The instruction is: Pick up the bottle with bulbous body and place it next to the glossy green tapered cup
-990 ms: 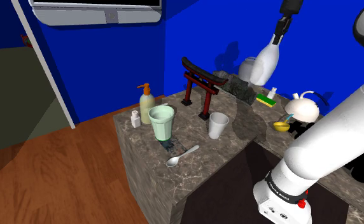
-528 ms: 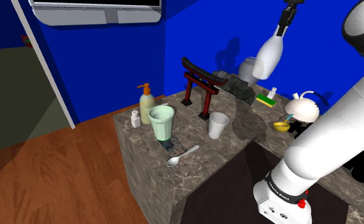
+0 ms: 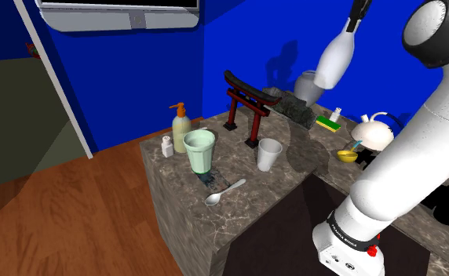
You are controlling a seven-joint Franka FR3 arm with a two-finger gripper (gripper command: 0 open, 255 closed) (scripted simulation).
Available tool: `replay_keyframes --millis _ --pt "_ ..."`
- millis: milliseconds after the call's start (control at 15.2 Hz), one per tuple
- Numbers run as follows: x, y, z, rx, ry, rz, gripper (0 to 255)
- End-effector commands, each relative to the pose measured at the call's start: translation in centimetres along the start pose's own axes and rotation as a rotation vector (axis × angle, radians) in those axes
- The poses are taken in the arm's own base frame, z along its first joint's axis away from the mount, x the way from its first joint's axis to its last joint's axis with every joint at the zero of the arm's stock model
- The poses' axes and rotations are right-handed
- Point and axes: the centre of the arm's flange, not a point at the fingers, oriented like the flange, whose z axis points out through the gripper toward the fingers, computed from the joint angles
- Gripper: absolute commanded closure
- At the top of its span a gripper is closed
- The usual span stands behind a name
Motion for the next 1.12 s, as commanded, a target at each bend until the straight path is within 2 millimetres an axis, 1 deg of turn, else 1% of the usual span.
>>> replay_keyframes --millis 0,1056 --pt "0.6 -1.2 -0.4 0.0 0.0 0.0 255" --pt "11.3 -19.4 -1.1 0.0 0.0 0.0 255"
